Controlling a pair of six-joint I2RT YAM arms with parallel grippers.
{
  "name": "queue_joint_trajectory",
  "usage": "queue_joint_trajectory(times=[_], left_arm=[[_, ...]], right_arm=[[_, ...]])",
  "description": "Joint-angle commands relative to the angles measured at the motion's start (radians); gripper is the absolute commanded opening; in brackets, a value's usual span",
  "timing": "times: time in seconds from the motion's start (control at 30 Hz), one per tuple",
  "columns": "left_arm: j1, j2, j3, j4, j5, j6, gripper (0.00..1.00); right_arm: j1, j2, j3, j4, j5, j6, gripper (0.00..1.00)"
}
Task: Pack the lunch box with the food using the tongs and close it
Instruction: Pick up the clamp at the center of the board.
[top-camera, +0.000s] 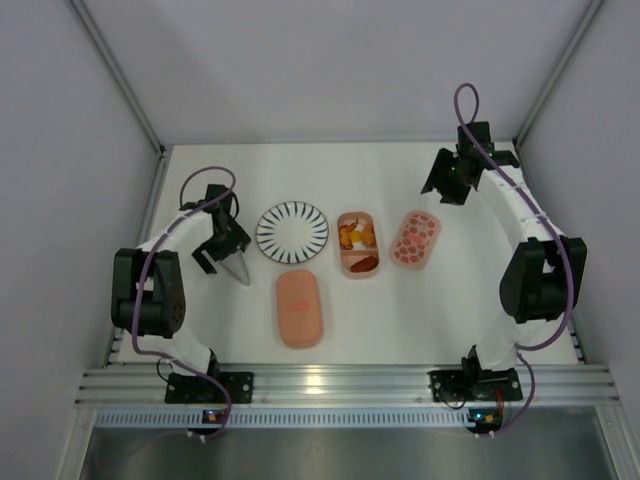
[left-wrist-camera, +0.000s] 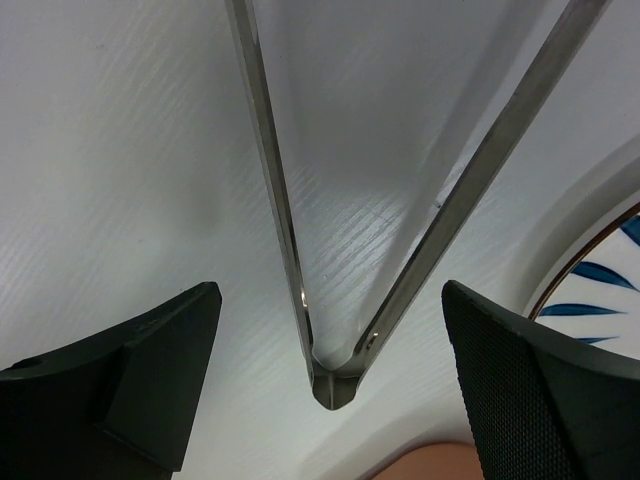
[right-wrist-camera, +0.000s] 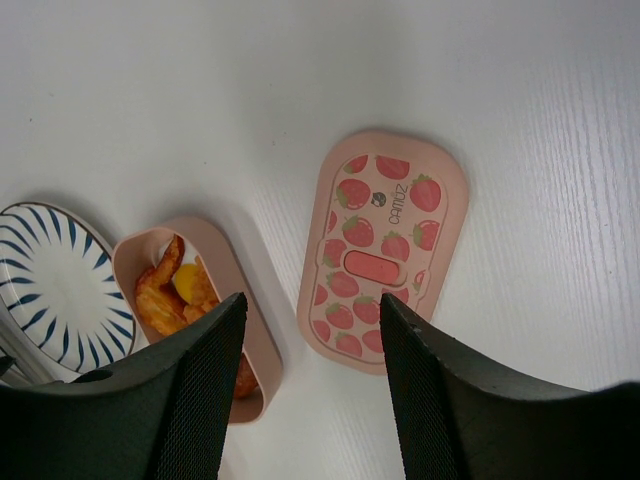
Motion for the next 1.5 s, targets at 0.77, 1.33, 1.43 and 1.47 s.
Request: queue_joint_trajectory(times=[0.77,1.33,1.43,1.47], left_arm=[[0.001,0.065,-0.07,0.089,0.001,0.007,0.45],[-0.002,-0.087,0.025,-0.034,0.009,0.018,0.22],[-0.001,-0.114,0.036,-0.057,0.01,0.015,0.22],[-0.001,-0.121,0.047,-0.064,0.01,0.014,0.22]], right_arm=[[0.002,-0.031,-0.022,0.011,-0.03,-0.016,0.56],[0.005,-0.055,-0.056,0.025,-0.036,-0.025,0.55],[0.007,-0.055,-0.054,0.025,-0.038,-0.025,0.55],[0.007,-0.059,-0.053,0.025,-0.038,-0.025,0.55]])
